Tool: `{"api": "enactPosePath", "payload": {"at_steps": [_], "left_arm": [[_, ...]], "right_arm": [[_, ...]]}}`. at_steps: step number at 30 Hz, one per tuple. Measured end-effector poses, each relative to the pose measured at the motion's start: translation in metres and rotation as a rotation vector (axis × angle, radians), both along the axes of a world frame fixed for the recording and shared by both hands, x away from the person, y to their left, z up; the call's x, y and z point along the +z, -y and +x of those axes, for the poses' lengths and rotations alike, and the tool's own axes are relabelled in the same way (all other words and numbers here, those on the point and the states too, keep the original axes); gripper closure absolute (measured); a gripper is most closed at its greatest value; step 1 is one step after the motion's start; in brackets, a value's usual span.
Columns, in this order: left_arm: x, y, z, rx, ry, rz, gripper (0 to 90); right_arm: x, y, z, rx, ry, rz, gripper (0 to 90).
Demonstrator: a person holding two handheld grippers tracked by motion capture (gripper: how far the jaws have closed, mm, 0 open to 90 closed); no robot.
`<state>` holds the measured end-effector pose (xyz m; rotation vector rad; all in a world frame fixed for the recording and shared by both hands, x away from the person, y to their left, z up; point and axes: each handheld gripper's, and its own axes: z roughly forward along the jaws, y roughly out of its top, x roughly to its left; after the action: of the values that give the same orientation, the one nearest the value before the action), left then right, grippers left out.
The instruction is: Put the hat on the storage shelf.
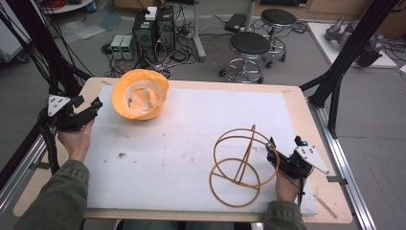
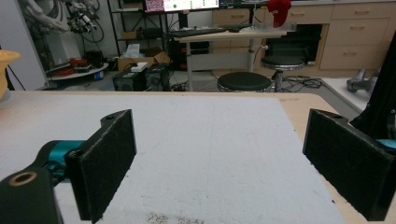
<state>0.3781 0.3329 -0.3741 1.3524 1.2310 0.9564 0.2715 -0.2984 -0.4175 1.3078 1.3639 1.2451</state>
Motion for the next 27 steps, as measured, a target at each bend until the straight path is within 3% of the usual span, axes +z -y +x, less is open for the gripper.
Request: {"api": "enactPosePath", "payload": {"at_steps": [7,9,12,15,17,24,27], "left_arm": [[0.005,0.004,0.019,-0.026,-0.024,0.036,35.7],[0.010,0.008,0.027,-0.045,-0.032,0.089,35.2],[0.013,0.010,0.034,-0.053,-0.045,0.113,34.8],[0.016,0.011,0.045,-0.061,-0.071,0.111,35.2],[0.015,0.014,0.055,-0.072,-0.089,0.080,35.6],[0.011,0.019,0.080,-0.077,-0.144,0.124,37.2],[0.009,0.020,0.090,-0.117,-0.135,0.108,35.8]], "right_arm": [[0.000,-0.001,0.001,0.000,0.001,-0.017,8.4],[-0.001,-0.002,0.001,0.002,-0.003,-0.026,8.4],[-0.001,-0.002,0.001,0.002,-0.003,-0.025,8.4],[-0.001,-0.002,0.001,0.001,-0.002,-0.028,8.4],[0.000,-0.002,0.000,0.002,-0.002,-0.020,8.4],[0.000,-0.001,0.000,0.002,0.003,-0.024,8.4],[0.000,-0.001,0.000,0.005,0.008,-0.033,8.4]]}}
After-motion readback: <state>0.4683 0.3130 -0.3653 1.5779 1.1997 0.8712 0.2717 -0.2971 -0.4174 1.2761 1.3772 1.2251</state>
